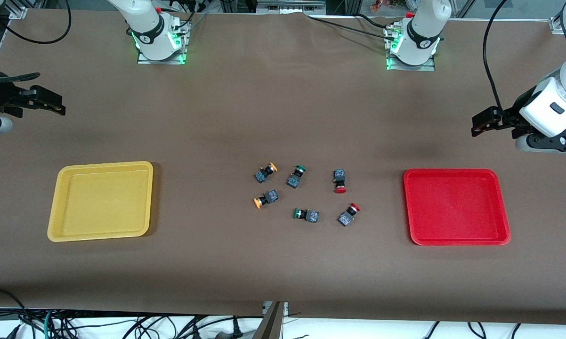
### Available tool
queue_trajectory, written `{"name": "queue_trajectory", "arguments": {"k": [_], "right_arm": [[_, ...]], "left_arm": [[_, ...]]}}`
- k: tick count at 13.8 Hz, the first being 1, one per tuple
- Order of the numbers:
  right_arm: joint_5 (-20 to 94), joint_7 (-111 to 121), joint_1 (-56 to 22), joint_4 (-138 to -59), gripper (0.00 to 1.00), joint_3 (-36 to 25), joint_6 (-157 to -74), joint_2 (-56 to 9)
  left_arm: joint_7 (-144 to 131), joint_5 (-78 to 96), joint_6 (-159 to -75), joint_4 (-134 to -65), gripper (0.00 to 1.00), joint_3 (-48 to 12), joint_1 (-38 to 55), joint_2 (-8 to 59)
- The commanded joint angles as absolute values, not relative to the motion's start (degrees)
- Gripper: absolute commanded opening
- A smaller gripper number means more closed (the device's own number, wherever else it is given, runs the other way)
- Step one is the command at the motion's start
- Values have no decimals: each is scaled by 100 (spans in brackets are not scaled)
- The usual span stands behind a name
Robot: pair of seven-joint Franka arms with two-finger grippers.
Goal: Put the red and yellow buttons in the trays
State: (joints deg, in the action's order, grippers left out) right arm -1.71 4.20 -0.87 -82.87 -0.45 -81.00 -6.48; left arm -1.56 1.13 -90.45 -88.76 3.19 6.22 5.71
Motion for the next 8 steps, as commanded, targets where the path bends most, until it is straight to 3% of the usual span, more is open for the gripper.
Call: {"name": "queue_trajectory", "arguments": {"k": [1, 8], "right_arm": [[-255, 457, -44, -8297, 100, -9, -8042, -624], [-237, 483, -26, -8288, 100, -18, -8051, -624]], "left_arm": [[-185, 62, -9035, -8807, 100, 281, 606, 598], [-185, 62, -9044, -8798, 100, 281, 606, 598]]}}
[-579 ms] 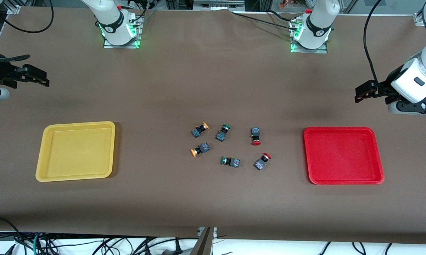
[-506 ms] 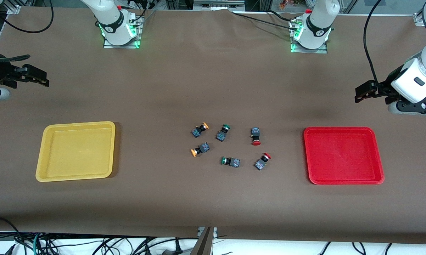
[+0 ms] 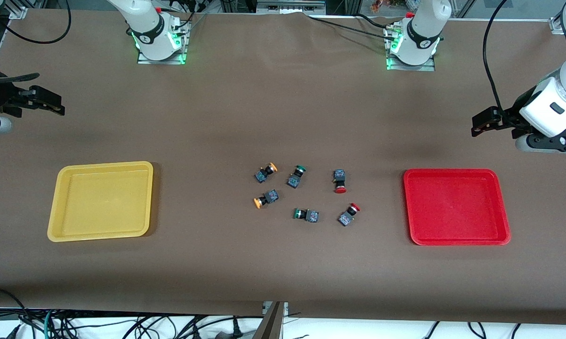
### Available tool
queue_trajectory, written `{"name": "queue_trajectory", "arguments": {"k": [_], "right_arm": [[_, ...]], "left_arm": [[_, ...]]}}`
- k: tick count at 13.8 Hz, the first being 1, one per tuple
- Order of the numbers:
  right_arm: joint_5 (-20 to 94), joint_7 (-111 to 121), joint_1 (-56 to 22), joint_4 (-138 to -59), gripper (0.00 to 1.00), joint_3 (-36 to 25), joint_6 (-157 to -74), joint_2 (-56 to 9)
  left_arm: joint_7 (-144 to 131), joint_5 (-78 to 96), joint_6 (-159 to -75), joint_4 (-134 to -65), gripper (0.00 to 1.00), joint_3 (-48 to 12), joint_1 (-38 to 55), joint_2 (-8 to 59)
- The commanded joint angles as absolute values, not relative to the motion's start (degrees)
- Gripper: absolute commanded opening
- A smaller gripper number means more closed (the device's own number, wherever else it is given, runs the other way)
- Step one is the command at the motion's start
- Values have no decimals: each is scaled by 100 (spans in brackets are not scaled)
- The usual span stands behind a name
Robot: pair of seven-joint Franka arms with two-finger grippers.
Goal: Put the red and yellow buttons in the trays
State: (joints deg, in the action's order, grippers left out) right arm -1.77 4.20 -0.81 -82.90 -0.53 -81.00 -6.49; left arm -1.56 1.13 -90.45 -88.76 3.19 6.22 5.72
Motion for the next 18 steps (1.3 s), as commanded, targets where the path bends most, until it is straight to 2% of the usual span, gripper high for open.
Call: {"name": "queue_trajectory", "arguments": {"k": [1, 18], "right_arm": [[-229, 483, -18, -8288, 100, -18, -8042, -624], [-202, 413, -53, -8315, 100, -9, -8121, -879]], "left_arm": [[-185, 62, -9044, -8798, 100, 281, 598, 598], [-272, 88, -9211, -8789, 100, 264, 755, 686]]}}
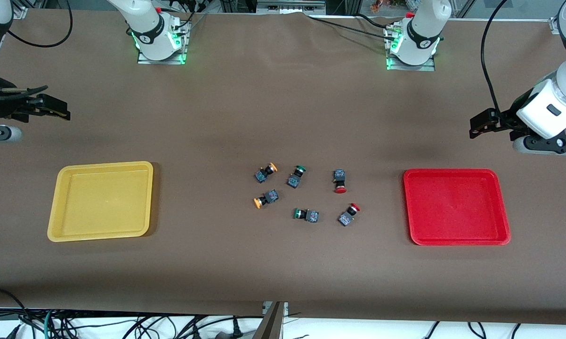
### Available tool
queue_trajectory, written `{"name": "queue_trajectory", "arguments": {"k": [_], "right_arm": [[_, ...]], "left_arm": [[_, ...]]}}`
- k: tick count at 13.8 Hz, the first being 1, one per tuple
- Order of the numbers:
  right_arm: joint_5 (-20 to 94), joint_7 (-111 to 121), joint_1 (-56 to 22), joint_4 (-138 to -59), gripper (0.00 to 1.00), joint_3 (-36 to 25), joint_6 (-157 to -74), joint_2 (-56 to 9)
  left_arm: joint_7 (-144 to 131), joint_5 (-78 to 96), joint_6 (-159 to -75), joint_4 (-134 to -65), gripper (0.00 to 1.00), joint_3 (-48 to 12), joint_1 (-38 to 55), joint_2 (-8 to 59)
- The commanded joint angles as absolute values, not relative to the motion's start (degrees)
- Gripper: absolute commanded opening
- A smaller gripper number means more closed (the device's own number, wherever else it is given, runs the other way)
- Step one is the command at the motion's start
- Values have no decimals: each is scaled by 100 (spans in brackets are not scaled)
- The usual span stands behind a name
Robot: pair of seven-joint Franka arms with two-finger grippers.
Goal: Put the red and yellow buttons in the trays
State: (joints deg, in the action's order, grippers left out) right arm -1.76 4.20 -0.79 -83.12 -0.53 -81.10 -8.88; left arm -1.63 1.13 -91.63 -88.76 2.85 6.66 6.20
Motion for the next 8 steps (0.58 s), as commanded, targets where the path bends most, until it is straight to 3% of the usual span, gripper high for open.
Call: {"name": "queue_trajectory", "arguments": {"k": [1, 8], "right_arm": [[-176, 404, -61, -8314, 100, -9, -8121, -888], [-264, 483, -62, -8314, 100, -9, -8191, -1160]], "left_arm": [[-446, 79, -9211, -8780, 100, 264, 834, 686], [-2124, 17, -9474, -8780, 100, -228, 1519, 939]]}}
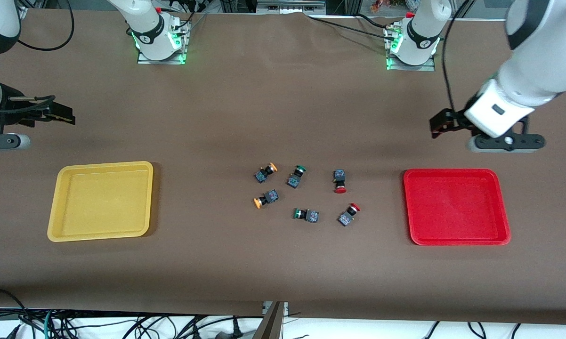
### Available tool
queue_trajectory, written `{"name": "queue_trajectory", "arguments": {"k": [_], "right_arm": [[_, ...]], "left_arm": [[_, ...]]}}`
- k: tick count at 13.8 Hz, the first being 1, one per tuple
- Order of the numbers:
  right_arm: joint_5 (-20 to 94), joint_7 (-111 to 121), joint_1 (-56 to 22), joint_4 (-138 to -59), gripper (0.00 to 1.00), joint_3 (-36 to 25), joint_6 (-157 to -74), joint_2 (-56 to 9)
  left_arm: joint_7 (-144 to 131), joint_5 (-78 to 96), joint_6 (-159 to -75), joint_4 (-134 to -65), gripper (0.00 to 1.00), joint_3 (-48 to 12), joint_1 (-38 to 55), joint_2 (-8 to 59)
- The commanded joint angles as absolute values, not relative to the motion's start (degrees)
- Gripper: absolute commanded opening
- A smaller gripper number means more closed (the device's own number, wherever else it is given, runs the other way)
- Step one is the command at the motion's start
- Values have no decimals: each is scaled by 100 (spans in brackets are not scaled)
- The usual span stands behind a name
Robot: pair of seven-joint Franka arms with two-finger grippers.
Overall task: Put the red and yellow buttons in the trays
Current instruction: 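Move the left gripper to a red button while the right gripper reaches a yellow button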
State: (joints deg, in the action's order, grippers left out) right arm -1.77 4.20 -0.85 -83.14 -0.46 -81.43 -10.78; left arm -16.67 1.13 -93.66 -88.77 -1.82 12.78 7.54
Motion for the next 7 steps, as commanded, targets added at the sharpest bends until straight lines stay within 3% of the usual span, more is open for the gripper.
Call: {"name": "queue_trajectory", "arguments": {"k": [1, 7], "right_arm": [[-238, 414, -79, -8323, 100, -9, -8157, -1169], [96, -1508, -754, -8314, 100, 44, -8848, -1634]], "left_arm": [[-2301, 44, -9492, -8772, 100, -237, 1677, 1045], [-2733, 79, -10133, -8771, 100, -237, 2311, 1476]]}}
